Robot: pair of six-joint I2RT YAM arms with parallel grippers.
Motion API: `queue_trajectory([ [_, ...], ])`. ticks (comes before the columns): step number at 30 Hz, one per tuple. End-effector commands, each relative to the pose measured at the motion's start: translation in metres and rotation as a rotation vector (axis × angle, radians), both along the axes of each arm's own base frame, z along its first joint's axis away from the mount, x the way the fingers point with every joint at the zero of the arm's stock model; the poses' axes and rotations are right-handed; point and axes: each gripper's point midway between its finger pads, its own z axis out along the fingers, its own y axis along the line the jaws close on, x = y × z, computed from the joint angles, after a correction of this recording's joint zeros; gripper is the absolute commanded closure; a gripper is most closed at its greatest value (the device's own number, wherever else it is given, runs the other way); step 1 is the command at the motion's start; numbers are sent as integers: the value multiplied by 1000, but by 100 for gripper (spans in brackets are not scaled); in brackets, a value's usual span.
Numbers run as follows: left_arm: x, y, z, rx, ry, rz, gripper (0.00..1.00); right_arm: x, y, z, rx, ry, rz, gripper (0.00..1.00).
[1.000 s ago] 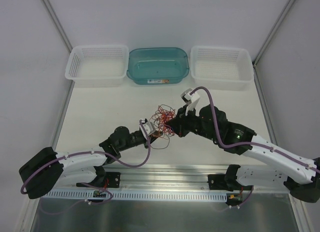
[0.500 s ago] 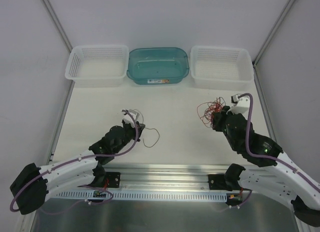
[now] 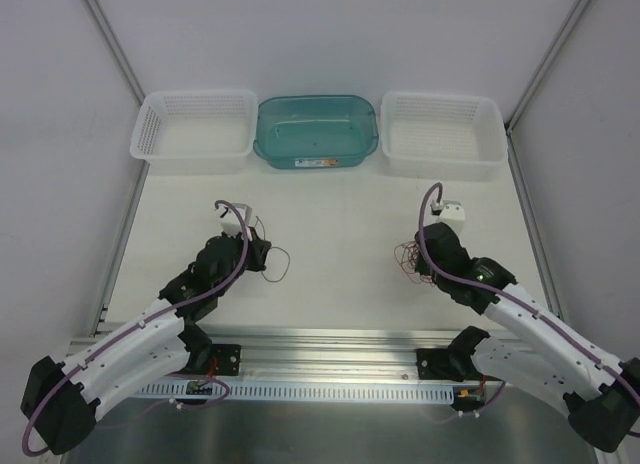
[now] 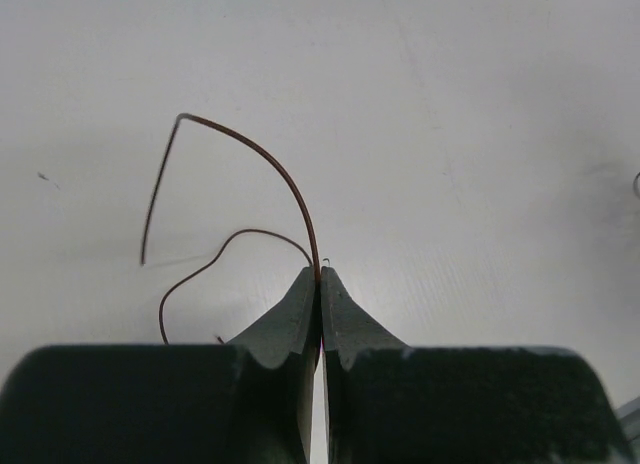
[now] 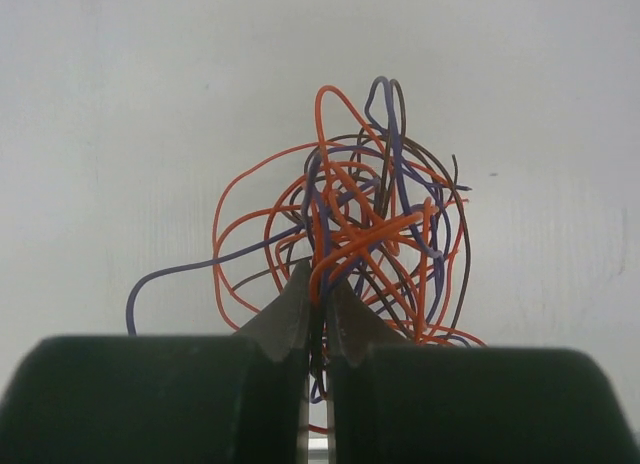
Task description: Untangle the cables
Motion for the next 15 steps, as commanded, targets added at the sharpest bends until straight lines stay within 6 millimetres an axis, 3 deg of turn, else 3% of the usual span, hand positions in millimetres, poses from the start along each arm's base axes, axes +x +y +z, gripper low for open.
queue_trajectory([
  [1, 4, -9, 32, -45, 6, -12, 100, 1, 32, -24, 61, 86, 103, 97],
  [2, 5, -11, 32, -39, 19, -17, 100, 2, 38, -32, 71, 99, 119, 95],
  [6, 18, -19, 70, -67, 0, -37, 100, -3, 65, -72, 105, 224, 195, 92],
  [8, 25, -20, 75, -43, 13, -44, 100, 1, 78, -80, 130, 231, 225, 91],
  [9, 32, -21, 98, -54, -18, -40, 100, 0, 84, -84, 133, 242, 243, 91],
  [10, 39, -16, 105, -38, -26, -23, 100, 3, 90, -90, 135, 244, 251, 90],
  [11, 44, -14, 106, -15, -9, -18, 100, 1, 98, -93, 131, 245, 278, 86],
  [12, 52, -14, 133, -31, -52, -12, 100, -1, 105, -95, 135, 245, 302, 83],
  [15, 72, -4, 172, -18, -119, 26, 100, -4, 123, -108, 115, 257, 360, 68],
])
